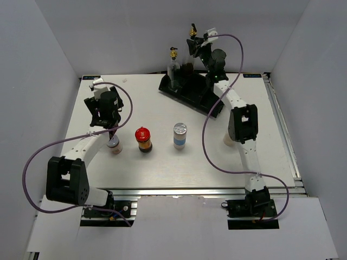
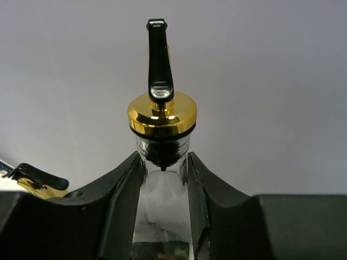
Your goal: Organize the condiment bottles
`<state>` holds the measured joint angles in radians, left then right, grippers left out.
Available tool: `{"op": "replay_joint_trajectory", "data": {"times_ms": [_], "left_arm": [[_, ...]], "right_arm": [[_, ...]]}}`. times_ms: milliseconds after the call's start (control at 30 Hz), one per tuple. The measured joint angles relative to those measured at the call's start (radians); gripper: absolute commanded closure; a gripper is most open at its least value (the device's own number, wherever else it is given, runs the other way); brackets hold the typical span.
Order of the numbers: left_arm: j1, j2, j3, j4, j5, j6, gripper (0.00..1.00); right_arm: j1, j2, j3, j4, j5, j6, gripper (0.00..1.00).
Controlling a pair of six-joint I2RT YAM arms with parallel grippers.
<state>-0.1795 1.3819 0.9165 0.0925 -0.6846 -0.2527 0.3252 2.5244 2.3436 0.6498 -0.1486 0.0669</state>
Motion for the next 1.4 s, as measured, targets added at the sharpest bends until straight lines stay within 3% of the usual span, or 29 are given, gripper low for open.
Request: {"op": "replay_joint_trajectory", "data": {"times_ms": [333,800,967,1100,1400], "left_arm": [[0.013,0.087,0.033,-0.006,0.043,0.008,0.02],[0.021,0.089,0.033,-0.012,0.062,0.006,0.02],[0.021,0.089,0.036,-0.026,0.065,0.007,0.02],[0.021,0.089,0.048,-0.036,0.065,0.009,0.02],[0.021,0.089,0.048,-0.04,0.063,0.009,0.02]], "right_arm": [[0.046,0.087,0.032,0.138,0.026,-0.002,1.0],[0.042,0.133,0.032,0.162,0.013,-0.022,1.0],[0.042,0.136,0.027,0.163,0.013,-0.023,0.9],[0.043,0.136,0.021,0.169,0.013,-0.023,0.64],[0.044,0.136,0.014,0.169,0.015,-0.024,0.56]]}}
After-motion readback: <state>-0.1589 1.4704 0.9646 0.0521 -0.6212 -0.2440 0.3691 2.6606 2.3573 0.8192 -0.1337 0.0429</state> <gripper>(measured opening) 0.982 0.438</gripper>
